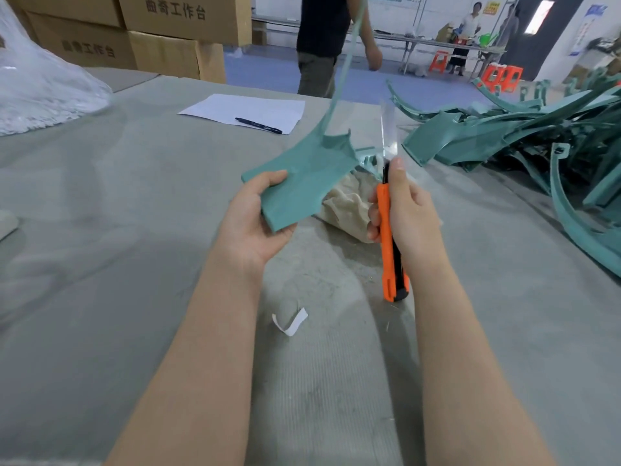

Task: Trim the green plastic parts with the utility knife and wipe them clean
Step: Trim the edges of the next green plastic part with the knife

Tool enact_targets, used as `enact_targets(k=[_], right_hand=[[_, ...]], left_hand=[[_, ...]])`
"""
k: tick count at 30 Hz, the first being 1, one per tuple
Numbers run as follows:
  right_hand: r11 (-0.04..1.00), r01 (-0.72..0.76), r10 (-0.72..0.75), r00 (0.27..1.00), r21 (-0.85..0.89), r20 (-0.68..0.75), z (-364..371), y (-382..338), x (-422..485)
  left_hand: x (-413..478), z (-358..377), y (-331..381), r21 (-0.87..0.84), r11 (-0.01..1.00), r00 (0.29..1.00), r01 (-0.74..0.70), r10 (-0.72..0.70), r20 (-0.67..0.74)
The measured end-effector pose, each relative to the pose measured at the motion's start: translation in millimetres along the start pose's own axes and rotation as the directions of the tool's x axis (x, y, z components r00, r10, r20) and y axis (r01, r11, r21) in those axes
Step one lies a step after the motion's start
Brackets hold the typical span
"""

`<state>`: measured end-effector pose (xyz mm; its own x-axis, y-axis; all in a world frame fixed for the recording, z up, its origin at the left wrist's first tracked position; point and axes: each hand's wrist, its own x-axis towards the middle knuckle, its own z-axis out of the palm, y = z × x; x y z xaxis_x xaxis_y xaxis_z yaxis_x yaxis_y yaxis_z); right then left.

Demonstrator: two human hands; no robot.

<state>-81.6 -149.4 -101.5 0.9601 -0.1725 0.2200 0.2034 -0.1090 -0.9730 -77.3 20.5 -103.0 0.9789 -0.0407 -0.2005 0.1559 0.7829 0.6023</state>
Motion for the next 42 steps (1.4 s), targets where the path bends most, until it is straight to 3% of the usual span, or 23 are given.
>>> enact_targets(k=[3, 8, 18, 27, 37, 39, 42], right_hand=[[0.990, 0.120, -0.117, 0.992, -0.072, 0.041, 6, 2, -2], [0.959, 0.232, -0.230, 0.973, -0.162, 0.033, 10, 6, -4], [0.918, 0.255, -0.264, 0.964, -0.304, 0.010, 15, 8, -3], [0.931, 0.260, -0.199, 0.950, -0.256, 0.240, 21, 8, -10], [0.945, 0.263, -0.122, 0.837, -0.196, 0.533, 32, 3, -23], [0.954, 0.252, -0.144, 0.859, -0.160, 0.492, 30, 1, -21], [0.938, 0.286, -0.234, 0.940, -0.195, 0.250, 24, 0, -14]], left_hand=[[2, -3, 2, -0.131, 0.991, 0.999, 0.012, -0.017, -0.037], [1, -1, 2, -0.212, 0.976, 0.998, 0.045, -0.051, -0.023], [-8, 6, 2, -0.251, 0.959, 0.991, 0.128, -0.132, -0.001], [-10, 1, 3, -0.287, 0.939, 0.981, 0.188, -0.165, 0.105], [-3, -1, 4, -0.359, 0.926, 0.992, 0.120, -0.125, 0.010], [-4, 0, 4, -0.335, 0.935, 0.993, 0.114, -0.119, 0.006], [-4, 1, 3, -0.300, 0.947, 0.993, 0.113, -0.115, 0.011]])
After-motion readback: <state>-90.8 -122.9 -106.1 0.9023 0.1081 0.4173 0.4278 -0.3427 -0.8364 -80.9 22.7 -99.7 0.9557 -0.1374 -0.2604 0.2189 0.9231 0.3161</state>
